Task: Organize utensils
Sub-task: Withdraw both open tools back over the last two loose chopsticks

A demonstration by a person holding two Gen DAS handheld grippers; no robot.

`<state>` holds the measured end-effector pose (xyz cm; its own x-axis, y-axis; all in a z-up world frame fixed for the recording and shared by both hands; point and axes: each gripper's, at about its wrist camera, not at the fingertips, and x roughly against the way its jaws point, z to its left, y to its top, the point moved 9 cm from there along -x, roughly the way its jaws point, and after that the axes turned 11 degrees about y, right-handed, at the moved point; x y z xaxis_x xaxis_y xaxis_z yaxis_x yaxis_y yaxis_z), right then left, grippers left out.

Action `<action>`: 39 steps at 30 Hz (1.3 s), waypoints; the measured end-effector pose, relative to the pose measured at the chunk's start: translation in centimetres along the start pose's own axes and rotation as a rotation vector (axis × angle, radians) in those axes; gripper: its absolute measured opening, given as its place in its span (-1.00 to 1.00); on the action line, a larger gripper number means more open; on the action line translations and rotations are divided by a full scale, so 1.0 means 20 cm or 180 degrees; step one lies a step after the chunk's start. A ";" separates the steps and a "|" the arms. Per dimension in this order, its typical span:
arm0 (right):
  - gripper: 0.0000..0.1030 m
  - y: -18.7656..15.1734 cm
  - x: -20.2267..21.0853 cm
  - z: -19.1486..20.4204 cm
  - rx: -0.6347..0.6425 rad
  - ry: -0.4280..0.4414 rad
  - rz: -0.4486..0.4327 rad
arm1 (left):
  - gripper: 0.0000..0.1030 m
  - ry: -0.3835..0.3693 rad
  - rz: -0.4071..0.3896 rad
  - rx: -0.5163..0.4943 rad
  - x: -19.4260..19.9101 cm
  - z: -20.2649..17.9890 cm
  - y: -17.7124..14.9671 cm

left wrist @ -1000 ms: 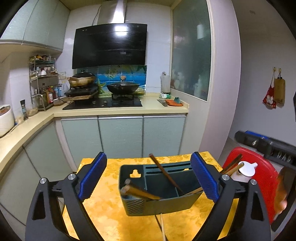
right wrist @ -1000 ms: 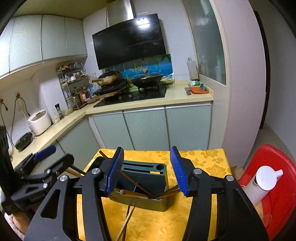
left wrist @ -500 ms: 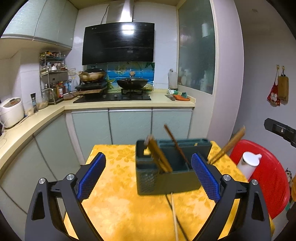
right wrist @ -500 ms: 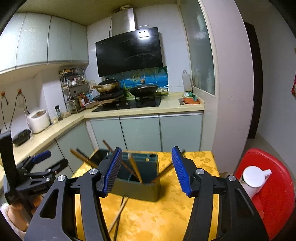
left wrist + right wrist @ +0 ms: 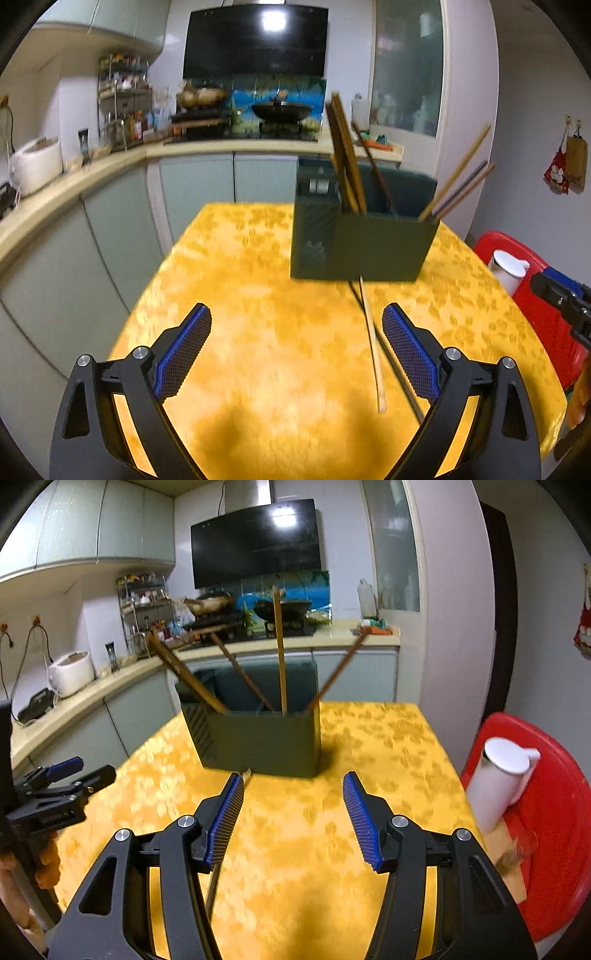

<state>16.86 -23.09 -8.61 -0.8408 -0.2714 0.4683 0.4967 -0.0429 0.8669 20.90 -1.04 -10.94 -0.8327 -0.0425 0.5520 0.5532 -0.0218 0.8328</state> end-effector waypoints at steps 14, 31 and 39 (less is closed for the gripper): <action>0.06 -0.35 -0.01 0.12 0.0082 -0.0059 0.0150 | 0.76 0.0026 0.0133 -0.0122 0.05 -0.06 -0.34; 0.05 -0.53 -0.10 -0.05 -0.0263 -0.0142 0.0402 | 0.02 -0.0269 0.0348 -0.0523 -0.11 -0.33 -0.44; 0.05 -0.55 -0.10 -0.09 -0.0392 -0.0129 0.0443 | -0.29 -0.0503 0.0578 -0.0634 -0.18 -0.44 -0.46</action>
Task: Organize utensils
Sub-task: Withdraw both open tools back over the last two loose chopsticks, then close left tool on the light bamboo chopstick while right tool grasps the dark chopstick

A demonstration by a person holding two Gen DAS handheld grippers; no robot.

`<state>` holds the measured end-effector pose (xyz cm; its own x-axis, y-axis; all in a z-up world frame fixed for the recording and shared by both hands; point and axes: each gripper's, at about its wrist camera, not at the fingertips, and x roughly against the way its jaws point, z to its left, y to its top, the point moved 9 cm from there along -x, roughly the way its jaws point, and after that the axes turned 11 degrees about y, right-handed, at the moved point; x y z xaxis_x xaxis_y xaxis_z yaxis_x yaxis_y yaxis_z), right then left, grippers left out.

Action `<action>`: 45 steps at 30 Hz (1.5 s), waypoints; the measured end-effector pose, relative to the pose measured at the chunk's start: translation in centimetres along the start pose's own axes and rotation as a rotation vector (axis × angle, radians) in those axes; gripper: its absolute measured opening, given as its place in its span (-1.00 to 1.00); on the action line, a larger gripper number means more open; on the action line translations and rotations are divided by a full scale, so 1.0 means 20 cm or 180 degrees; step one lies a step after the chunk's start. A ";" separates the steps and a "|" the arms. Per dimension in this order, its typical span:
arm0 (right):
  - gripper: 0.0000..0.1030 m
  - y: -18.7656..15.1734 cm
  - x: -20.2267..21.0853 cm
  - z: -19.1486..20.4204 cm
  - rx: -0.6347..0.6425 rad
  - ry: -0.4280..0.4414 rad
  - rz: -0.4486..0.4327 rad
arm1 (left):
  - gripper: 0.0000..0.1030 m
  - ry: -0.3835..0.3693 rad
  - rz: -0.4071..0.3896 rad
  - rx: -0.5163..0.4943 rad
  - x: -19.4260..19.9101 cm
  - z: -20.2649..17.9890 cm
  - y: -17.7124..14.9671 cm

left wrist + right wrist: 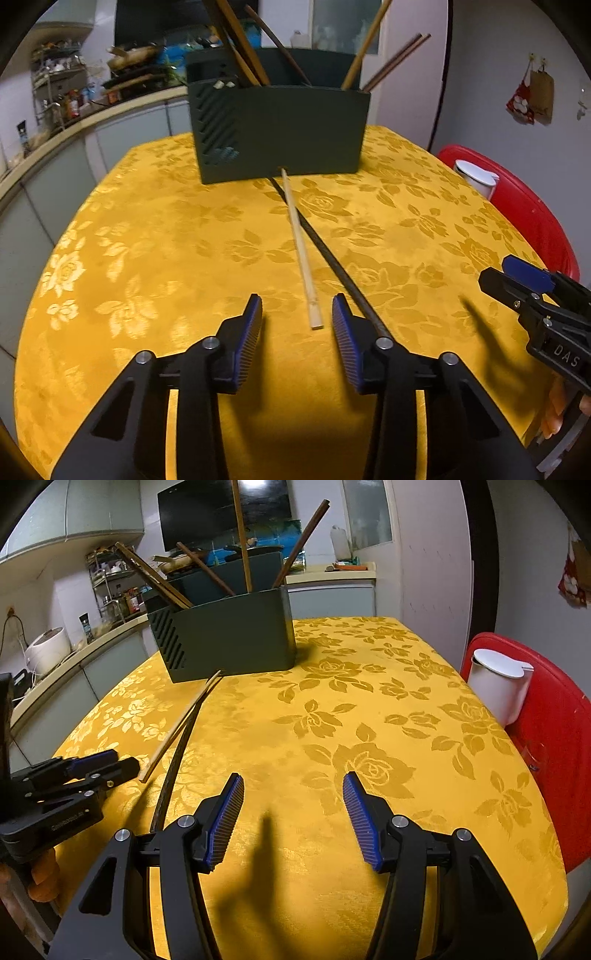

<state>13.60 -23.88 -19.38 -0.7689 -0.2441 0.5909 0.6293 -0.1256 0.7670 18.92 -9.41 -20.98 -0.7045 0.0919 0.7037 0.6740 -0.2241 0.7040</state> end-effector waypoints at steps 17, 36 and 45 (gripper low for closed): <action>0.05 -0.05 -0.04 0.12 0.0176 0.0147 0.0119 | -0.87 -0.0015 0.0130 0.0227 0.02 0.10 -0.07; -0.29 -0.17 -0.16 0.46 0.0774 0.0335 0.0309 | -0.86 0.0268 -0.0061 0.0381 0.13 0.26 -0.23; -0.77 -0.18 -0.16 0.49 0.0856 0.0358 0.0269 | -0.86 0.0298 -0.0146 0.0422 0.14 0.26 -0.24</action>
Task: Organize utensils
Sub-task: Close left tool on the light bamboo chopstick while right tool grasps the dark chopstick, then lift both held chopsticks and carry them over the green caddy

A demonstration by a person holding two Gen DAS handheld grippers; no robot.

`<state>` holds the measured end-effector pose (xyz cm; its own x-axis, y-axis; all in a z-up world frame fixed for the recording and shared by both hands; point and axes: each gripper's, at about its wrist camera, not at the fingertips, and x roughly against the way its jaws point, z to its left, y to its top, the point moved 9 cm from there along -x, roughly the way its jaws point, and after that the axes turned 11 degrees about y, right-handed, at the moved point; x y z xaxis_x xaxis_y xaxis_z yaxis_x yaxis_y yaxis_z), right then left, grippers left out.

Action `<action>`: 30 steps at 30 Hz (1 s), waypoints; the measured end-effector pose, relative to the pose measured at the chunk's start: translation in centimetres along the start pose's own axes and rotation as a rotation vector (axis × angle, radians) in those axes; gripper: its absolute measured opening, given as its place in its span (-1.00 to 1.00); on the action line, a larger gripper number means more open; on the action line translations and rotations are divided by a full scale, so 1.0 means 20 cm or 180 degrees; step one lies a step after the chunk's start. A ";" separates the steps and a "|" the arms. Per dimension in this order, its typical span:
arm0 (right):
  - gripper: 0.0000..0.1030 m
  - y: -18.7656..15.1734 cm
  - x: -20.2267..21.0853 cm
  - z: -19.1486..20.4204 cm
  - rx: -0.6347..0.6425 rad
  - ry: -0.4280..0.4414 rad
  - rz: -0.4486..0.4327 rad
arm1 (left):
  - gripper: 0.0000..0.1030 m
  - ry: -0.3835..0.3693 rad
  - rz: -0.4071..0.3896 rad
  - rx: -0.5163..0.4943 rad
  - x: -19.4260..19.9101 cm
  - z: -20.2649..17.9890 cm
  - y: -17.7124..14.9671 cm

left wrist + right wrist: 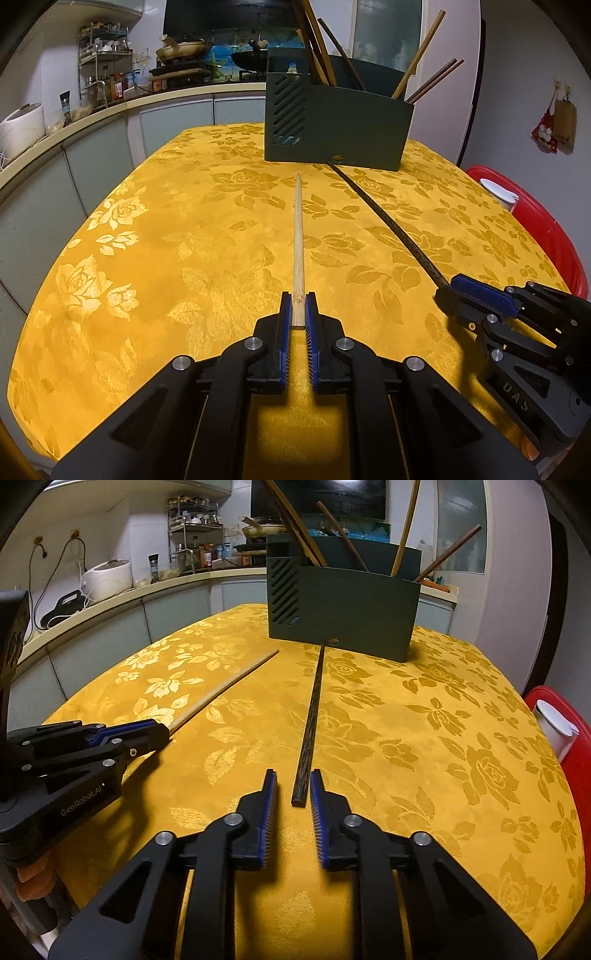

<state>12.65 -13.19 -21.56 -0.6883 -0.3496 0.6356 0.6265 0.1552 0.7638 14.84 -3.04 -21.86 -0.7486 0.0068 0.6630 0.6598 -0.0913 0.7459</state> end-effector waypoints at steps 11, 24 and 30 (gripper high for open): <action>-0.81 -0.01 0.02 -0.02 -0.0024 -0.0073 -0.0023 | -0.86 0.0090 -0.0105 -0.0082 0.02 0.00 -0.01; -0.84 0.00 0.07 -0.07 -0.0297 0.0104 0.0022 | -0.86 0.0049 0.0015 -0.0076 0.03 0.01 0.00; -0.85 0.10 0.24 -0.10 -0.0315 0.0103 -0.0217 | -0.86 0.0073 -0.0121 -0.0077 0.13 0.04 0.08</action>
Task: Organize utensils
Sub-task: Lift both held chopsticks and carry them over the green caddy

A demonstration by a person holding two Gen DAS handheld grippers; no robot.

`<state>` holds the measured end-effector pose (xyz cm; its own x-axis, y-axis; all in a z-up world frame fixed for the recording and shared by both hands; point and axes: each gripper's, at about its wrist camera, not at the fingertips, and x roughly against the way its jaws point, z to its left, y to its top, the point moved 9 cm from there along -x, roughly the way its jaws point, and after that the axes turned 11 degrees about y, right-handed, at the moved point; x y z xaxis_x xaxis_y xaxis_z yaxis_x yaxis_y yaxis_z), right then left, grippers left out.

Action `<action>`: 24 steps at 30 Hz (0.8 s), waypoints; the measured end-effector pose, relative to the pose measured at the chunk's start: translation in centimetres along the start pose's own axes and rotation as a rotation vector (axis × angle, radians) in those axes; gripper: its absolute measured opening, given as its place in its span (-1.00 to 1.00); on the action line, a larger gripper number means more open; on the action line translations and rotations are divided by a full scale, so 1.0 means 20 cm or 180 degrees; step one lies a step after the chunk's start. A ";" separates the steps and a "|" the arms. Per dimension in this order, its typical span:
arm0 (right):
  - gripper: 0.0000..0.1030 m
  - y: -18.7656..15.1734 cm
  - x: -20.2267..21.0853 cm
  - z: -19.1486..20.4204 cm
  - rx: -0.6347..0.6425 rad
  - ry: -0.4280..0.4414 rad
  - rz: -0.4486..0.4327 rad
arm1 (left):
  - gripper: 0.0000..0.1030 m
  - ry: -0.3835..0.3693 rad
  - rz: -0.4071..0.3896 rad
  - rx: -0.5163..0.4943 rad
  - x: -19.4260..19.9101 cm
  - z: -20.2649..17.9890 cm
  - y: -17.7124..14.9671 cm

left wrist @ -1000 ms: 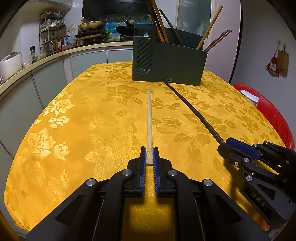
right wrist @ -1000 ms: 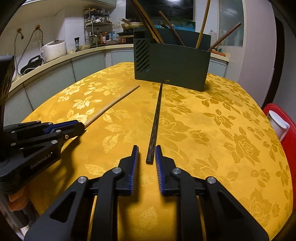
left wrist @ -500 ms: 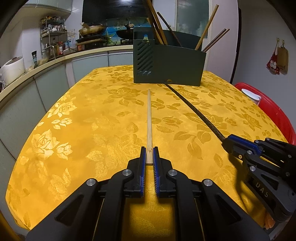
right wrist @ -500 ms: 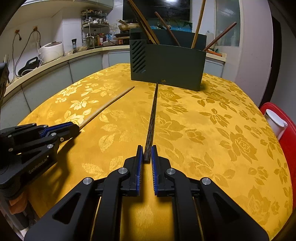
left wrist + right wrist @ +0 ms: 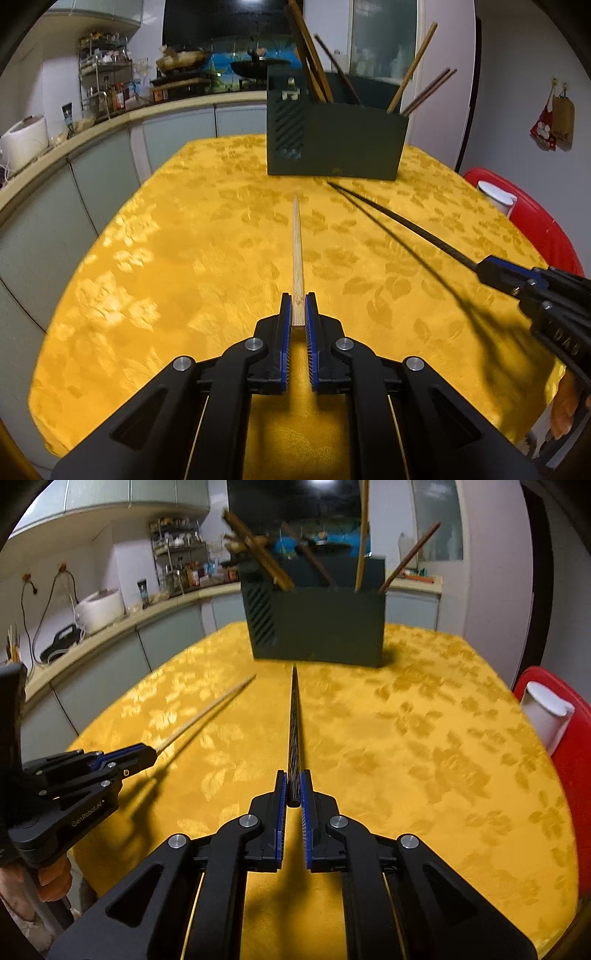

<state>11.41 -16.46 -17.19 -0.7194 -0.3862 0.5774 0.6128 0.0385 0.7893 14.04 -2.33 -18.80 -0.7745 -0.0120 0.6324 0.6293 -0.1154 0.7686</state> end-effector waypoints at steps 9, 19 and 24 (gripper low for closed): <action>-0.85 0.24 0.31 0.00 0.0007 0.0052 -0.0485 | -0.86 0.0012 -0.0499 -0.0006 0.30 0.07 0.26; -0.84 0.45 0.56 0.03 0.0012 0.0154 -0.0903 | -0.86 -0.0188 -0.0775 0.0006 0.52 0.07 0.53; -0.84 0.53 0.60 0.01 -0.0002 0.0211 -0.0950 | -0.86 -0.0227 -0.0826 -0.0043 0.57 0.06 0.62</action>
<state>9.24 -20.40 -1.89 -0.8448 -0.4395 0.3051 0.3777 -0.0861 0.9219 13.06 -2.66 -1.84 -0.9031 0.0897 0.4200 0.4090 -0.1186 0.9048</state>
